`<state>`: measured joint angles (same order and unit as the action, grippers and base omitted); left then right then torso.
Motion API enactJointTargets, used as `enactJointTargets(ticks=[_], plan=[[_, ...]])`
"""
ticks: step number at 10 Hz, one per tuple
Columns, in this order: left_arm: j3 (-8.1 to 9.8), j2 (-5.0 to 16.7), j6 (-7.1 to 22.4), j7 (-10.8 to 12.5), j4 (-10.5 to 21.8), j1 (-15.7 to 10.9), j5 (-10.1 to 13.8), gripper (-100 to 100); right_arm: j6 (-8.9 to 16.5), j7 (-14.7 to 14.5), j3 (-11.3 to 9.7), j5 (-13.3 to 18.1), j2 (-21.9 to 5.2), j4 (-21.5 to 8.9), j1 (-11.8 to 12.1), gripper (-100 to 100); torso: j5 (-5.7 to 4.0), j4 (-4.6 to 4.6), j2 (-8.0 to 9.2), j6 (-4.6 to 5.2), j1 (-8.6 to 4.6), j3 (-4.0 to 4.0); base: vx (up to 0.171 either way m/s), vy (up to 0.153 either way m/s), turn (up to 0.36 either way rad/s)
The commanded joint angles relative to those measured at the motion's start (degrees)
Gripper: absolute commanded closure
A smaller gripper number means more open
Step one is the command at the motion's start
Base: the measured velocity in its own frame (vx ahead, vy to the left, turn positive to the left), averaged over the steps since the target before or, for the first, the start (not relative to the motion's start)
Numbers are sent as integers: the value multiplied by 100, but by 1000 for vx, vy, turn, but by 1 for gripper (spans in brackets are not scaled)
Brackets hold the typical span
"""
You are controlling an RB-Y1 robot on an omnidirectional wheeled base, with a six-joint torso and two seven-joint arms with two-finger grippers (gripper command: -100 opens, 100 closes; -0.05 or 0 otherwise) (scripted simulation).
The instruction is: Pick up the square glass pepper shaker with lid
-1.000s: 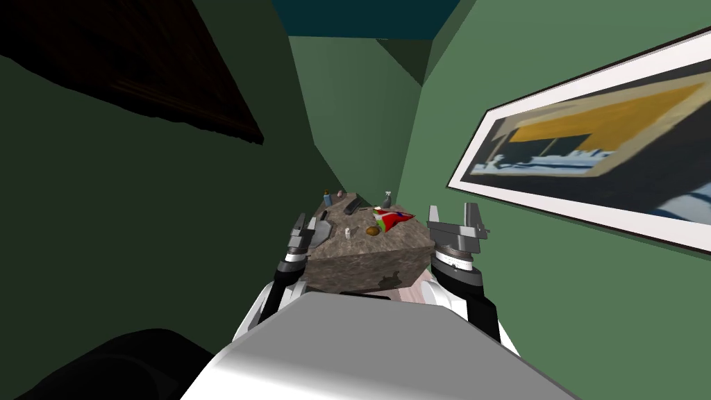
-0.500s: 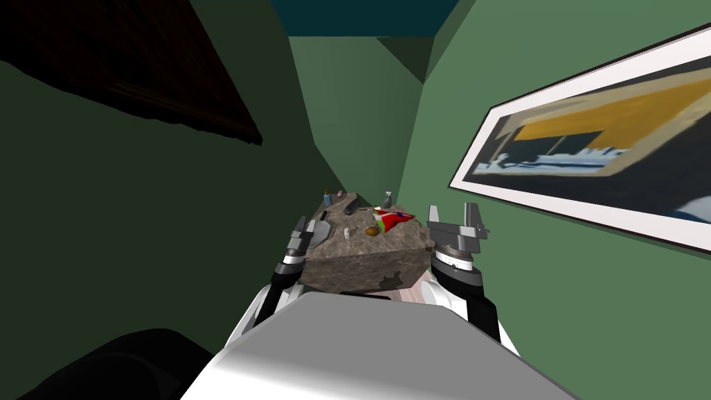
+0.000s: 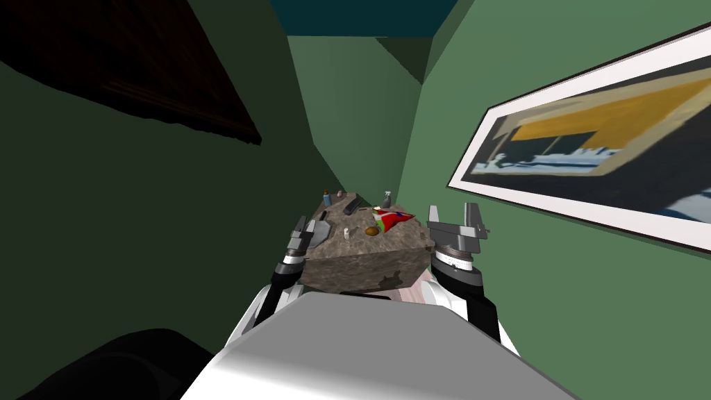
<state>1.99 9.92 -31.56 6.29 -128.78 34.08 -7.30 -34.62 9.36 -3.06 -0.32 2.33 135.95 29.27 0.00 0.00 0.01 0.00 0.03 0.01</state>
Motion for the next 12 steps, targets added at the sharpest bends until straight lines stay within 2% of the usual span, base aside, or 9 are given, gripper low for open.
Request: enactJointTargets(ticks=[1, 4, 8, 12], plan=[[-1, 46, 44, -38, 167, -114, -26, -100, 0, 0, 0, 0, 0, 0, 0, 0, 0, 0, 0, 0, 0, 0, -78, -7, -24], [-12, 213, 131, -122, 533, -319, -120, -100, 0, 0, -1, 0, 0, -1, -2, 0, -2, 13, 59, 1, -9, 34, -154, -16, -80], [-34, 471, 224, -220, 960, -519, -266, -100, 0, 0, 0, 0, 0, 0, -1, 0, 0, 6, 25, 0, 1, 15, -70, -2, -98], [-69, 850, 329, -341, 1484, -722, -478, -100, 0, 0, 0, 0, 0, 0, -1, 0, 1, 5, 20, 1, 6, 12, -58, 6, -172]])
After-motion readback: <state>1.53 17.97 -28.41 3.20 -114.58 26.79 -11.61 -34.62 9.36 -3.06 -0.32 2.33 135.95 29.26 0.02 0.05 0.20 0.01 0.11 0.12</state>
